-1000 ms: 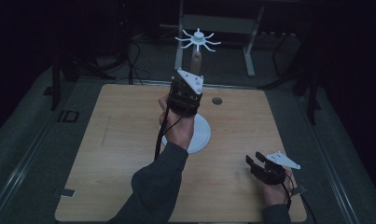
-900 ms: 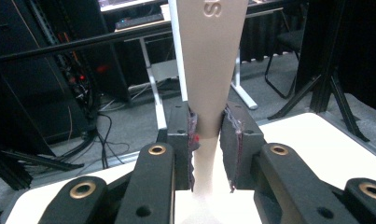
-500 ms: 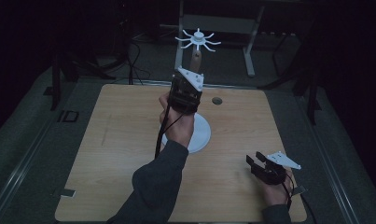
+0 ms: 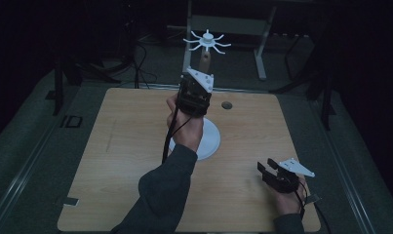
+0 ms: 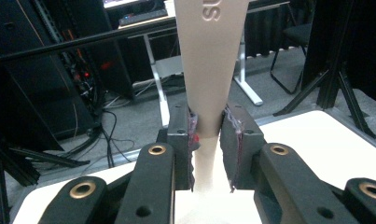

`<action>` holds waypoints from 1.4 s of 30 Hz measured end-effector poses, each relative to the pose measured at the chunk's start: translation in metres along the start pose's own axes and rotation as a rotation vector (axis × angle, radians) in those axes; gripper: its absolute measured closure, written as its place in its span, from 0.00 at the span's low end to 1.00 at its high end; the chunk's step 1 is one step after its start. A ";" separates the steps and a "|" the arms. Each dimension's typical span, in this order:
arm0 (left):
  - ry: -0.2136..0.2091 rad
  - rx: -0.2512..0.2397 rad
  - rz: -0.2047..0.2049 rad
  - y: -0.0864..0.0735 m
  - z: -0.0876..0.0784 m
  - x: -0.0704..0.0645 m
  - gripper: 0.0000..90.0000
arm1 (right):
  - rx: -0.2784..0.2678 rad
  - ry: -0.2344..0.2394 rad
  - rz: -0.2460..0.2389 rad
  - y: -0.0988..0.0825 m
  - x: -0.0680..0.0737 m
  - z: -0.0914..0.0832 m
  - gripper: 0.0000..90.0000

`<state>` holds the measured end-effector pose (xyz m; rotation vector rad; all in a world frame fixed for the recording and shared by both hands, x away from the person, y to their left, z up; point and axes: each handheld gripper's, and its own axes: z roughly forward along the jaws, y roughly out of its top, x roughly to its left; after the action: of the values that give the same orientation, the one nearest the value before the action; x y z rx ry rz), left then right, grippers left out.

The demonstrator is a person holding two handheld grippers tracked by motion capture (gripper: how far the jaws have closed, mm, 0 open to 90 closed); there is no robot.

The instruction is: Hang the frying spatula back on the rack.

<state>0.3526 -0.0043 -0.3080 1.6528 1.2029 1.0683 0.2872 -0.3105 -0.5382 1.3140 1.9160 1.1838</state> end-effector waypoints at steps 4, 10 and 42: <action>0.002 0.000 -0.004 0.001 0.001 0.000 0.83 | 0.001 0.000 -0.001 0.000 0.000 0.000 0.56; 0.004 0.001 -0.001 0.002 0.003 -0.001 0.83 | 0.000 0.000 0.001 0.000 0.000 0.000 0.56; -0.009 0.029 0.039 -0.003 0.014 0.002 0.82 | 0.002 0.002 -0.004 0.000 0.000 0.000 0.56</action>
<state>0.3651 -0.0039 -0.3153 1.7080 1.1891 1.0709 0.2872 -0.3101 -0.5387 1.3102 1.9208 1.1824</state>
